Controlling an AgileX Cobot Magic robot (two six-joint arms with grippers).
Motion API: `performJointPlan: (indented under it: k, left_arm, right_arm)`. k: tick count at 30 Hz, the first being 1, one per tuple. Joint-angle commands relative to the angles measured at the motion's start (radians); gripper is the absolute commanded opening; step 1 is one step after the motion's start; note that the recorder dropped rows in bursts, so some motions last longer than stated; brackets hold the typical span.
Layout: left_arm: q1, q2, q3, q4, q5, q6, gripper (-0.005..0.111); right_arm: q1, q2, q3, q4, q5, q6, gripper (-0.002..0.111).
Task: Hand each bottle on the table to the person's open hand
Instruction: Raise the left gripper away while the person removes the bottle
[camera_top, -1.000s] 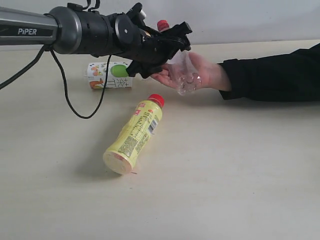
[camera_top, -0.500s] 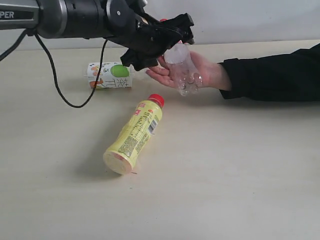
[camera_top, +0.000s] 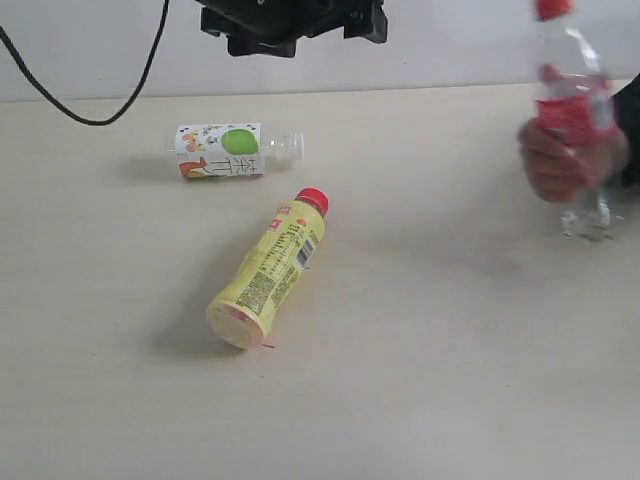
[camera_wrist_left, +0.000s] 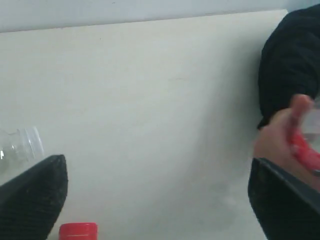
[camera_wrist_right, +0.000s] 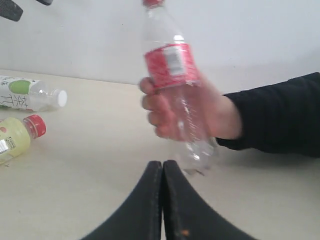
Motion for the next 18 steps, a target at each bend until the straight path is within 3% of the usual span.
performJointPlan:
  k: [1,3,5,7,11,18]
  left_arm:
    - [0.003,-0.064,0.0,0.012,0.065,0.085,0.093]
    - [0.003,-0.09,0.0,0.014,0.107,0.092,0.09]
    - [0.003,-0.105,0.0,0.014,0.152,0.092,0.078]
    - [0.003,-0.115,0.005,0.0,0.191,0.092,0.058]
    - [0.003,-0.143,0.052,-0.028,0.185,0.097,0.0]
    - [0.003,-0.189,0.143,-0.031,0.146,0.147,0.0]
  right_arm:
    - [-0.003,-0.006,0.005,-0.004,-0.005,-0.004,0.0]
    - [-0.003,-0.006,0.005,-0.004,-0.005,-0.004,0.0]
    - [-0.003,-0.006,0.005,-0.004,-0.005,-0.004,0.0]
    - [-0.003,-0.006,0.005,-0.004,-0.005,-0.004,0.0]
    - [-0.003,-0.006,0.005,-0.004,-0.005,-0.004,0.0]
    - [-0.003,-0.006,0.005,-0.004,-0.005,-0.004,0.0]
